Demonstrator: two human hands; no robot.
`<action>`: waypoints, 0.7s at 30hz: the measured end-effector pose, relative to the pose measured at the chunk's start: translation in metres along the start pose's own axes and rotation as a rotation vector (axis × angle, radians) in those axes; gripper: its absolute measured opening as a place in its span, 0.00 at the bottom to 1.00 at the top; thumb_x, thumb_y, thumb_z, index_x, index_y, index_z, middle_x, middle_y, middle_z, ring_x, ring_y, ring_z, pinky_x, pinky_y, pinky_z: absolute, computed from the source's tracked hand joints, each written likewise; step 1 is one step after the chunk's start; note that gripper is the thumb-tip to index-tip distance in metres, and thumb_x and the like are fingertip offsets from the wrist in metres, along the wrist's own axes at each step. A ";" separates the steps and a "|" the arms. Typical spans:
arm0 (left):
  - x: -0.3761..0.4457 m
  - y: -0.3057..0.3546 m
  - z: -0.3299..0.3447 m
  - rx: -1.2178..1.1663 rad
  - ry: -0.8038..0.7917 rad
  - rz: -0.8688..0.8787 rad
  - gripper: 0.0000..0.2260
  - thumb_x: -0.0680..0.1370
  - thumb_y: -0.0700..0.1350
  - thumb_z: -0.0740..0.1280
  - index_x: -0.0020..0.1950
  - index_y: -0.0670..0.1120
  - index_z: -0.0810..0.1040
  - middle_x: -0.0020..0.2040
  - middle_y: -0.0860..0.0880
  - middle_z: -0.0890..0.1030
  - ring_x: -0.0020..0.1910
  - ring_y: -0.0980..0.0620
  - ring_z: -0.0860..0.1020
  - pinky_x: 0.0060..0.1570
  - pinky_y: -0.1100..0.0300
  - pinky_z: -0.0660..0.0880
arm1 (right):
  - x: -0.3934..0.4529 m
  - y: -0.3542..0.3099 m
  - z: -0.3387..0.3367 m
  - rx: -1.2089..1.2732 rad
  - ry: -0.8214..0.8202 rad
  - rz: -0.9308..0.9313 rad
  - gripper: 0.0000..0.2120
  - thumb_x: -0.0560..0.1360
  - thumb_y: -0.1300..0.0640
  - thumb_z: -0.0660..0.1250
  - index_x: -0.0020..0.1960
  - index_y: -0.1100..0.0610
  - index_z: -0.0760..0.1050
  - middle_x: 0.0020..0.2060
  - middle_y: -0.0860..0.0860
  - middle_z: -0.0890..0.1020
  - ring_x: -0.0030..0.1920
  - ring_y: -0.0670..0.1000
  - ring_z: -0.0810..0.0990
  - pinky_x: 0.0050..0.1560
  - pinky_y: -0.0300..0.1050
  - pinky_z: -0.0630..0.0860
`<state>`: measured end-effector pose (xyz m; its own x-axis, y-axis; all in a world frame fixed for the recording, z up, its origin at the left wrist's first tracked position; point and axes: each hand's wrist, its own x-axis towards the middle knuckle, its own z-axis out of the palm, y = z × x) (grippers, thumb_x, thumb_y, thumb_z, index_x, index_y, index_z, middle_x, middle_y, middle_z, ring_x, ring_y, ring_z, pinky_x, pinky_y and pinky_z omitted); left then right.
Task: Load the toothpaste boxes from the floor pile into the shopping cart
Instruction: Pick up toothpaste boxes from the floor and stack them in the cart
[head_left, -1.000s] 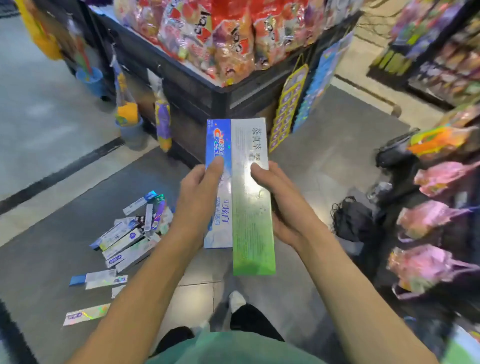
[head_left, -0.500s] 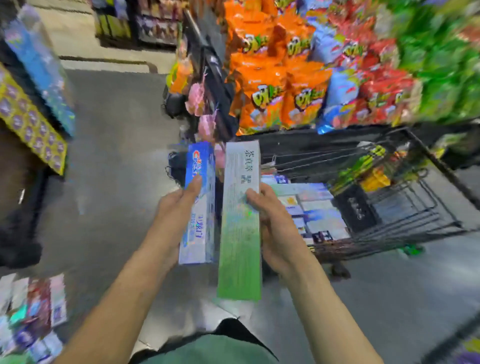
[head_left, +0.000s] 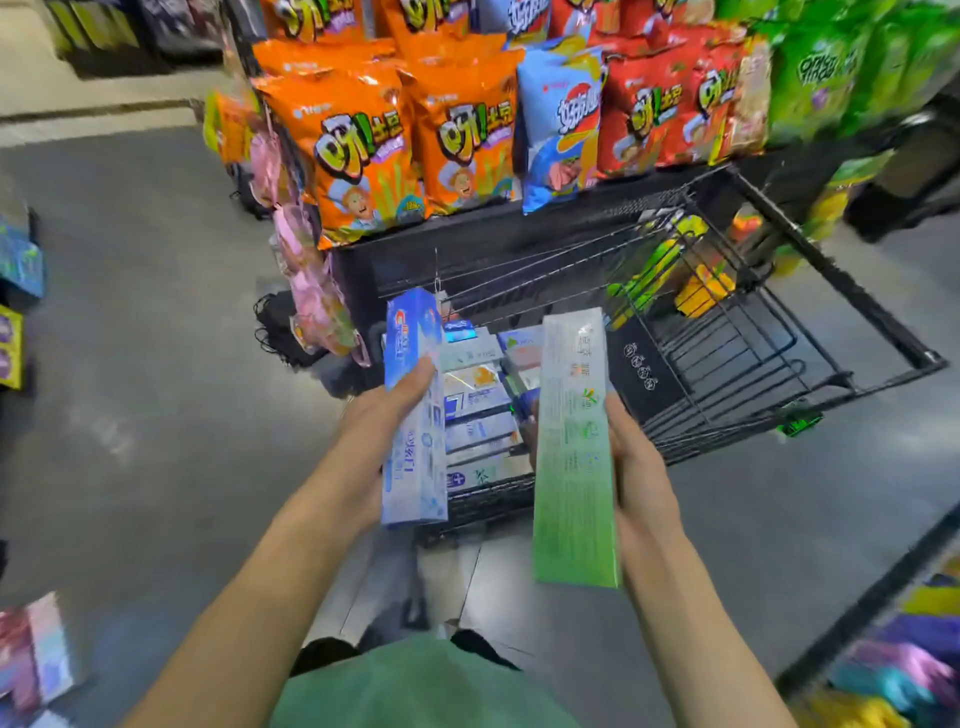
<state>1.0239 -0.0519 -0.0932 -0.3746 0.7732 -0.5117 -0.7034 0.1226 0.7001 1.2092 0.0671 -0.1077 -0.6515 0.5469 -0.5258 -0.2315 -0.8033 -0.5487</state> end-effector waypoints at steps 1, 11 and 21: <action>0.006 0.001 0.002 0.029 0.013 0.024 0.23 0.76 0.53 0.71 0.67 0.42 0.80 0.60 0.38 0.83 0.58 0.37 0.83 0.54 0.40 0.80 | 0.003 -0.004 -0.003 -0.025 0.004 0.013 0.35 0.69 0.41 0.76 0.71 0.56 0.75 0.58 0.58 0.81 0.49 0.58 0.81 0.47 0.51 0.81; 0.069 0.027 -0.010 0.188 0.159 0.072 0.08 0.79 0.45 0.70 0.56 0.43 0.82 0.49 0.40 0.87 0.43 0.43 0.86 0.38 0.52 0.82 | 0.063 -0.026 0.005 -0.506 0.027 -0.094 0.26 0.72 0.55 0.71 0.70 0.48 0.74 0.53 0.57 0.83 0.44 0.56 0.81 0.42 0.49 0.79; 0.088 0.036 -0.052 0.200 0.384 0.120 0.05 0.80 0.45 0.70 0.53 0.45 0.78 0.32 0.53 0.84 0.29 0.55 0.82 0.27 0.63 0.76 | 0.153 -0.023 -0.009 -1.710 -0.074 -0.273 0.32 0.66 0.52 0.77 0.68 0.44 0.73 0.57 0.44 0.82 0.54 0.47 0.81 0.54 0.49 0.78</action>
<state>0.9343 -0.0116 -0.1390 -0.6702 0.5071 -0.5420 -0.5245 0.1931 0.8292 1.1213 0.1711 -0.1810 -0.7674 0.5632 -0.3066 0.6018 0.4673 -0.6477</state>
